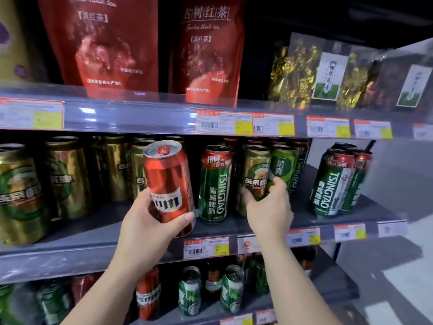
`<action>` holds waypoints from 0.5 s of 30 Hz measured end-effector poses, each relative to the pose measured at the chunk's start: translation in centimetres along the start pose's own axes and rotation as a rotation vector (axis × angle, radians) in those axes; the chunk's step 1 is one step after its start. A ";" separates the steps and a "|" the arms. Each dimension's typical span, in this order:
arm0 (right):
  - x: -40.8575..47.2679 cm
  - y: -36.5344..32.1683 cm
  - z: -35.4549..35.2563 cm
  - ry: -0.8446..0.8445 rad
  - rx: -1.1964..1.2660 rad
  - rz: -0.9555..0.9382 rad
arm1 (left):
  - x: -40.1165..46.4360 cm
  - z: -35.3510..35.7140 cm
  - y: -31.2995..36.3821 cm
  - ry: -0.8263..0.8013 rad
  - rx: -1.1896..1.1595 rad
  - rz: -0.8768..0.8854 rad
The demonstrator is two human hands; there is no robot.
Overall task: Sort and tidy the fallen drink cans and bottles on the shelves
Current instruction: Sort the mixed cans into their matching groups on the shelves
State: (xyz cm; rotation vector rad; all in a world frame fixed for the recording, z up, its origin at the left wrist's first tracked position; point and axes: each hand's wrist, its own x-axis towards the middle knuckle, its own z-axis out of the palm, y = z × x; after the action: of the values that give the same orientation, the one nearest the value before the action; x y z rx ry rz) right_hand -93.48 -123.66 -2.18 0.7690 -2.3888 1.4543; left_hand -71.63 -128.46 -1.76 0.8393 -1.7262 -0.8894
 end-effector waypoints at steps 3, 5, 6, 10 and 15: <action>0.1 -0.5 1.2 -0.037 -0.116 0.006 | 0.1 1.0 0.2 -0.002 0.011 0.002; 0.3 -0.8 1.5 -0.037 -0.124 0.024 | -0.1 1.3 0.1 -0.004 0.012 -0.005; 0.5 -0.9 1.6 -0.049 -0.104 0.029 | -0.2 1.3 0.0 -0.002 0.009 -0.011; 0.5 -0.6 0.8 -0.165 0.076 0.062 | -0.7 1.0 -0.2 0.023 0.001 -0.016; -1.5 -1.0 -3.4 -0.007 0.322 -0.043 | -1.0 -0.6 -0.5 0.072 -0.016 -0.022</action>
State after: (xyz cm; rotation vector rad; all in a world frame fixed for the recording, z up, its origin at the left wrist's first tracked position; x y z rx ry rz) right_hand -91.89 -120.59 -0.45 0.8894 -2.1539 1.8460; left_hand -70.77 -127.95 -2.46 0.8708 -1.6490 -0.8761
